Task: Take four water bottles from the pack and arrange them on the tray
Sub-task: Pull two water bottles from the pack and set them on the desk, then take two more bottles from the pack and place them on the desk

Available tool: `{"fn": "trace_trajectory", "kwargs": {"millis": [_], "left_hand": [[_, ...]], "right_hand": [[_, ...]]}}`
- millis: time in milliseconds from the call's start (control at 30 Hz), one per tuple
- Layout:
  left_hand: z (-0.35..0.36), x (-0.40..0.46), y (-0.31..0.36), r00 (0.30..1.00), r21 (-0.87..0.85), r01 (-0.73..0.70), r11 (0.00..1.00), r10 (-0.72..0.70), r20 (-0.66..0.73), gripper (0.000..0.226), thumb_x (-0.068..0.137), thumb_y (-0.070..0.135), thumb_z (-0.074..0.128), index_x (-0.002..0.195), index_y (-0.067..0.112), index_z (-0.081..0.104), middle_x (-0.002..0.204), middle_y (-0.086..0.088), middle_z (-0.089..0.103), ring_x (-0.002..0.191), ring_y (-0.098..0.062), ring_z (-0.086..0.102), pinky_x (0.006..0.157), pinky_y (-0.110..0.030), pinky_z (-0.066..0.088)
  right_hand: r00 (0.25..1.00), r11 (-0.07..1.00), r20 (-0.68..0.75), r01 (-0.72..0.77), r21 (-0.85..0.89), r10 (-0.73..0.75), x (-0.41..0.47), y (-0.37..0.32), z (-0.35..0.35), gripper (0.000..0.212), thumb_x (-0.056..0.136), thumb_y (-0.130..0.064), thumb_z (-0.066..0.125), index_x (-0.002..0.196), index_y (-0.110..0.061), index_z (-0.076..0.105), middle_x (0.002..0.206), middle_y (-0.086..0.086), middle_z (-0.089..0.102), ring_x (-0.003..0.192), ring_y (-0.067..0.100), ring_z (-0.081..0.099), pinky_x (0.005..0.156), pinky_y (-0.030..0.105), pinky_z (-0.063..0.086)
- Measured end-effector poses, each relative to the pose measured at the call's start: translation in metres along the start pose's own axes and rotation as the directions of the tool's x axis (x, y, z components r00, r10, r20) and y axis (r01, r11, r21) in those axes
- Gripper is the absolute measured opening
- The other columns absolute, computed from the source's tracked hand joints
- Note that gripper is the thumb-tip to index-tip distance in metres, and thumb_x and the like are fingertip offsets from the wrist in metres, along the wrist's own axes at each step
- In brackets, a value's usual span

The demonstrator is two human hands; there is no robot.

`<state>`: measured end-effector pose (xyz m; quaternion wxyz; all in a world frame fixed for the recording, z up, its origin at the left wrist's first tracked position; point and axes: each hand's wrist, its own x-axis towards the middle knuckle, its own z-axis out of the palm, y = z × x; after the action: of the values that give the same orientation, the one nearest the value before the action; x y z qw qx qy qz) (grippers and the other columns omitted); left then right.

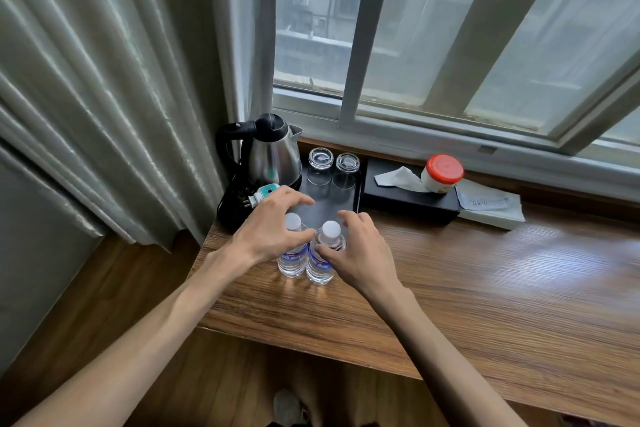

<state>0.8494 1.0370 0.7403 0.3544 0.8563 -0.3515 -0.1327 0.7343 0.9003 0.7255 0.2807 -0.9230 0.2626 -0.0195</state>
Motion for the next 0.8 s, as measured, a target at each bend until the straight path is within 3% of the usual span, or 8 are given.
{"fn": "trace_trajectory", "kwargs": {"millis": [167,367,633,800], "left_hand": [[0.01,0.001,0.04,0.997,0.067,-0.077,0.995,0.075,0.031,0.062,0.075,0.024,0.078,0.134,0.018,0.058,0.133,0.008,0.056,0.12,-0.001,0.049,0.1,-0.008,0.03],[0.051,0.008,0.103,0.984,0.087,-0.146,0.985,0.135,0.119,0.066,0.075,0.024,0.079,0.137,0.018,0.055,0.138,0.004,0.055,0.127,-0.009,0.051,0.108,-0.019,0.035],[0.167,0.017,0.185,0.922,0.101,-0.221,0.97,0.175,0.345,0.075,0.076,0.027,0.08,0.143,0.015,0.048,0.147,0.0,0.049,0.135,-0.012,0.045,0.109,-0.013,0.026],[0.25,0.019,0.244,0.861,0.108,-0.282,0.953,0.202,0.466,0.079,0.079,0.03,0.079,0.147,0.015,0.042,0.151,0.0,0.044,0.138,-0.014,0.042,0.109,-0.013,0.022]], "right_hand": [[0.999,0.991,-0.031,0.015,0.133,-0.011,-0.015,0.026,-0.019,0.079,0.079,-0.052,0.072,0.144,-0.017,0.045,0.137,0.001,0.054,0.125,0.017,0.053,0.1,0.033,0.047],[0.995,0.98,-0.089,-0.028,0.196,0.046,-0.04,0.085,-0.067,0.075,0.079,-0.049,0.074,0.142,-0.016,0.049,0.138,0.003,0.056,0.124,0.017,0.056,0.103,0.034,0.046],[0.958,0.957,-0.134,-0.228,0.177,0.253,-0.101,0.217,-0.138,0.083,0.083,-0.047,0.072,0.151,-0.015,0.037,0.151,0.004,0.046,0.138,0.017,0.044,0.112,0.032,0.039],[0.895,0.901,-0.156,-0.386,0.2,0.418,-0.157,0.309,-0.174,0.084,0.085,-0.045,0.072,0.153,-0.015,0.034,0.154,0.004,0.041,0.142,0.018,0.038,0.115,0.034,0.035]]}}
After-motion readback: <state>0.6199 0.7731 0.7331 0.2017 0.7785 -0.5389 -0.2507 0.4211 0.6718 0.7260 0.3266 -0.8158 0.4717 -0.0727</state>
